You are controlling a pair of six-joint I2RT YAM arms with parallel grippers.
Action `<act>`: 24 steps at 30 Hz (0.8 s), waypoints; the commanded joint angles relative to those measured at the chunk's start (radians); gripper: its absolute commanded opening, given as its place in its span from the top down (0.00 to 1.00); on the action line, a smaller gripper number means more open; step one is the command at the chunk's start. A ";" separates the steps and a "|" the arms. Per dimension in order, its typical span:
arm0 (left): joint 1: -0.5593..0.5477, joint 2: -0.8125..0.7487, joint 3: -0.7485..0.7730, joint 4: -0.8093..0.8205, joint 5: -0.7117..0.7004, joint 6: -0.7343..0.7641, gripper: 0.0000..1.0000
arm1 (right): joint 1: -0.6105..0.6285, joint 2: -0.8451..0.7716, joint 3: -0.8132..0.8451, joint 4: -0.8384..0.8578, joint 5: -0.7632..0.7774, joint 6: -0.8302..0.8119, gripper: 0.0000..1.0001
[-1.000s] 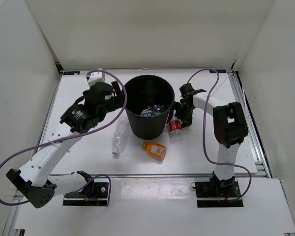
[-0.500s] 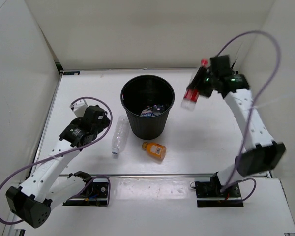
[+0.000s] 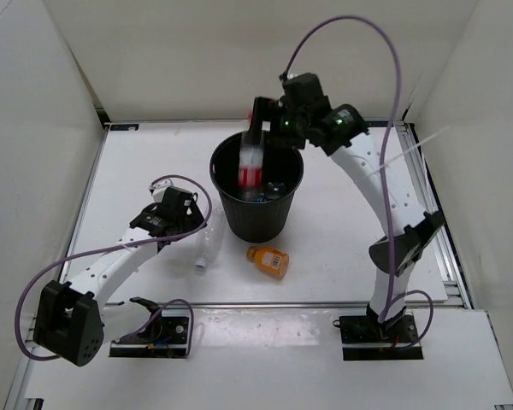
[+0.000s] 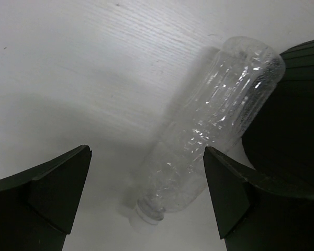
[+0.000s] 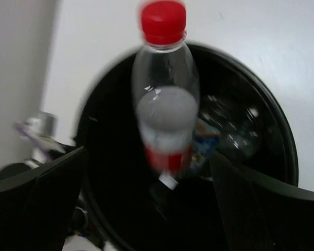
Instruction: Put the plastic bottles in the bin
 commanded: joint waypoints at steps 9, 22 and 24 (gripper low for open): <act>0.041 0.077 -0.082 0.352 0.356 0.250 0.00 | -0.035 -0.337 -0.252 -0.062 0.099 0.007 0.00; 0.053 0.047 -0.207 0.440 0.378 0.195 0.29 | -0.045 -0.429 -0.361 -0.125 0.093 0.038 0.00; 0.080 -0.016 -0.166 0.385 0.387 0.204 0.39 | -0.045 -0.451 -0.405 -0.125 0.102 0.048 0.00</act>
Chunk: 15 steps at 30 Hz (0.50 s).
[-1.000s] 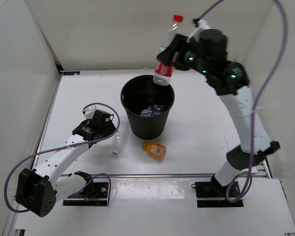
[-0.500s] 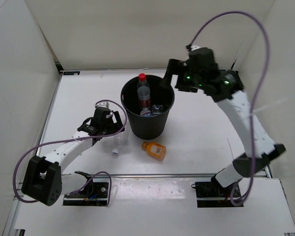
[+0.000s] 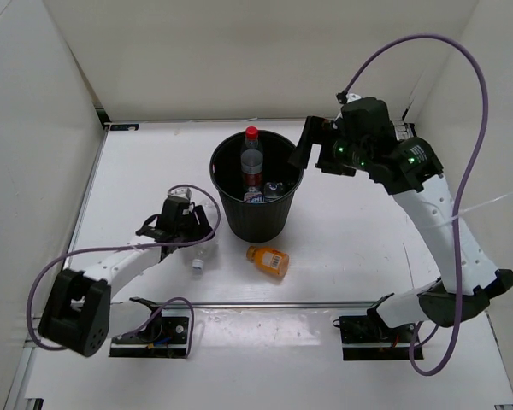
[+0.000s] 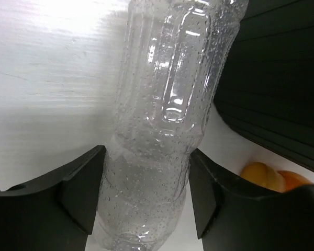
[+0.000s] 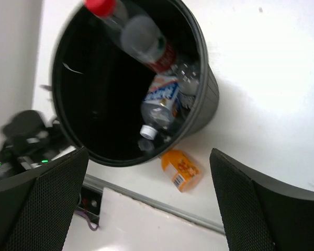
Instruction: Put the plastic bottles in the bin
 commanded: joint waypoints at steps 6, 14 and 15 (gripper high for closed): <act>0.029 -0.381 0.289 -0.173 -0.123 0.008 0.38 | -0.050 -0.111 -0.194 -0.016 0.034 0.095 0.00; -0.042 -0.198 0.751 -0.161 -0.121 0.105 0.33 | -0.151 -0.210 -0.475 0.051 -0.036 0.142 0.00; -0.042 -0.129 0.823 -0.147 -0.107 0.114 0.32 | -0.151 -0.224 -0.528 0.061 -0.046 0.142 0.00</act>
